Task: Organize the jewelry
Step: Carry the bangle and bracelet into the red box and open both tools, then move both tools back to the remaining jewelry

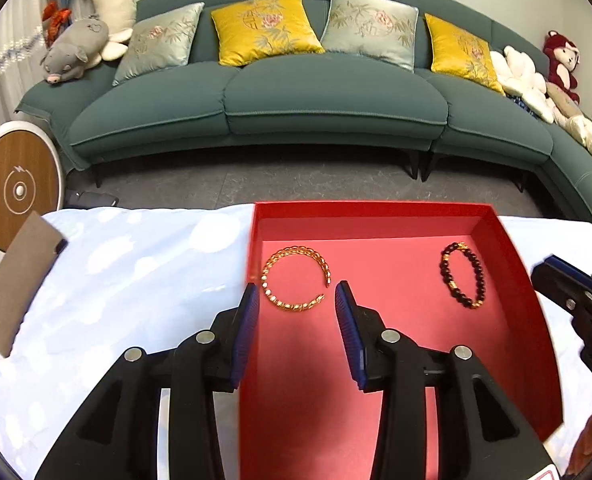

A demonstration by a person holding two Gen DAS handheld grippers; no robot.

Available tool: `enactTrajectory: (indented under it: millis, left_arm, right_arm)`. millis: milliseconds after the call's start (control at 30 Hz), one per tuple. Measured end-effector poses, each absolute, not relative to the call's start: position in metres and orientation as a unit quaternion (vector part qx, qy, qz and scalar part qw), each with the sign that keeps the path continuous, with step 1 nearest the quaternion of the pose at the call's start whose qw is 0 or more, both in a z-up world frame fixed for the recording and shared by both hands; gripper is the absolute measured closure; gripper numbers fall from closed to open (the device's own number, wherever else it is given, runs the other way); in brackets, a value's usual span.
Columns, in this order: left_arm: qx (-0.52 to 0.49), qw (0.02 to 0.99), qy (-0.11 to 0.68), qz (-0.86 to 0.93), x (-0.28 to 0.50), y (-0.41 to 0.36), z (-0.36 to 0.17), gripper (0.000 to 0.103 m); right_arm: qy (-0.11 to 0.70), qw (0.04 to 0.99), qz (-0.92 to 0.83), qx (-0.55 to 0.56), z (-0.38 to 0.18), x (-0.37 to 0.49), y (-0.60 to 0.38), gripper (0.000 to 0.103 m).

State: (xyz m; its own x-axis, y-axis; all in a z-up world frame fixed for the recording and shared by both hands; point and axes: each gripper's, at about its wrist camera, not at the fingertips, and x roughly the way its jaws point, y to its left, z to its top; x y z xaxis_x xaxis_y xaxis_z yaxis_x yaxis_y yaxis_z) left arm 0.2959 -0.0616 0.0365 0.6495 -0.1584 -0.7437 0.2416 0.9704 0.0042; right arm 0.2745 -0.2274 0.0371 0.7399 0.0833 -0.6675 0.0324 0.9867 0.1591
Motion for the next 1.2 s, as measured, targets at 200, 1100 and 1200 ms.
enactTrajectory:
  millis: [200, 1100, 1200]
  left_arm:
    - [0.081, 0.913, 0.379, -0.131, 0.219, -0.038, 0.061, 0.034]
    - [0.113, 0.865, 0.446, -0.2, 0.085, -0.024, -0.039, 0.044]
    - [0.113, 0.864, 0.442, -0.212, 0.082, -0.025, -0.038, 0.053]
  right_arm:
    - [0.349, 0.934, 0.046, 0.056, 0.068, 0.192, -0.23, 0.067]
    - [0.431, 0.897, 0.06, 0.078, -0.018, 0.092, -0.19, 0.061]
    - [0.436, 0.895, 0.061, 0.075, -0.022, 0.098, -0.189, 0.06]
